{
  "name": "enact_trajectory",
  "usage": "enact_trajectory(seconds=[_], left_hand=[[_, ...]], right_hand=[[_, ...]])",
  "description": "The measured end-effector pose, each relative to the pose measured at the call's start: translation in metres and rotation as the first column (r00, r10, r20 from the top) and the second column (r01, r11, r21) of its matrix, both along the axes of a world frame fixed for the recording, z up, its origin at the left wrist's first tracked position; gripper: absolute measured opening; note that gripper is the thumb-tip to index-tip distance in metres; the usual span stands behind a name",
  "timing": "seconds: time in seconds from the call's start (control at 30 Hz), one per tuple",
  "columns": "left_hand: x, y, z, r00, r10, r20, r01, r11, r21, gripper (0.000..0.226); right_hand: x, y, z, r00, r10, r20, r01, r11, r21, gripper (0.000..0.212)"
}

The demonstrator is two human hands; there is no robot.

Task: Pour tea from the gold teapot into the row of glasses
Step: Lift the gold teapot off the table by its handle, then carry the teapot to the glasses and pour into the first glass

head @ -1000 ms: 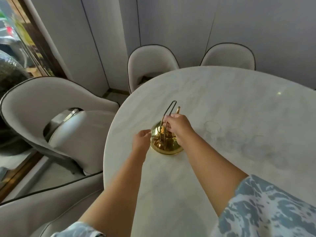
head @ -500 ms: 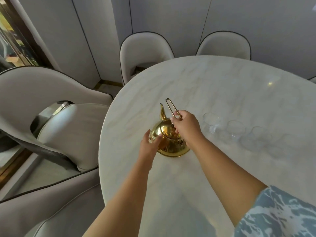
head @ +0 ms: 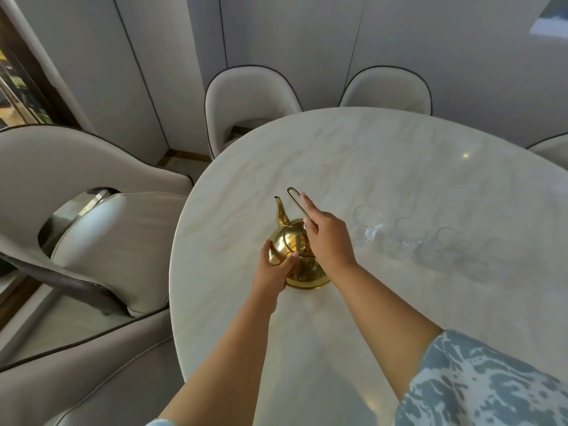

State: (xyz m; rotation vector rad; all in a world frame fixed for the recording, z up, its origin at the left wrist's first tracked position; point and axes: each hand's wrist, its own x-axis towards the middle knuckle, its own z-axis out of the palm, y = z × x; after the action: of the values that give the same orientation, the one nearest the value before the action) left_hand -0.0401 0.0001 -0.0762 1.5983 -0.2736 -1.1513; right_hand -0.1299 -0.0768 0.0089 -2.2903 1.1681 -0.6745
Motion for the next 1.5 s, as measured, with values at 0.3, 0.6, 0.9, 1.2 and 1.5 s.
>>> enact_trajectory(seconds=[0.3,0.6,0.9,1.2,1.5], left_hand=[[-0.019,0.013,0.014,0.999,-0.018,-0.029,0.018,1.000,-0.006,0.094],[-0.083,0.019,0.050,0.968,-0.242,-0.066,0.242,0.970,-0.003,0.109],[-0.188,-0.021,0.085,0.867,-0.492,-0.079,0.488,0.870,-0.066,0.090],[-0.283,-0.075,0.094,0.768,-0.632,-0.104,0.629,0.775,-0.066,0.089],[-0.330,-0.105,0.082,0.723,-0.675,-0.150,0.683,0.731,0.003,0.086]], right_hand=[[-0.034,0.014,0.009,0.994,-0.082,0.071,0.074,0.990,0.118,0.050],[-0.127,0.042,0.060,0.958,-0.252,0.134,0.231,0.961,0.155,0.047],[-0.243,0.034,0.099,0.869,-0.474,0.141,0.455,0.878,0.151,0.042],[-0.332,-0.006,0.110,0.771,-0.627,0.115,0.610,0.778,0.149,0.036],[-0.369,-0.050,0.103,0.759,-0.650,-0.041,0.650,0.753,0.096,0.035]])
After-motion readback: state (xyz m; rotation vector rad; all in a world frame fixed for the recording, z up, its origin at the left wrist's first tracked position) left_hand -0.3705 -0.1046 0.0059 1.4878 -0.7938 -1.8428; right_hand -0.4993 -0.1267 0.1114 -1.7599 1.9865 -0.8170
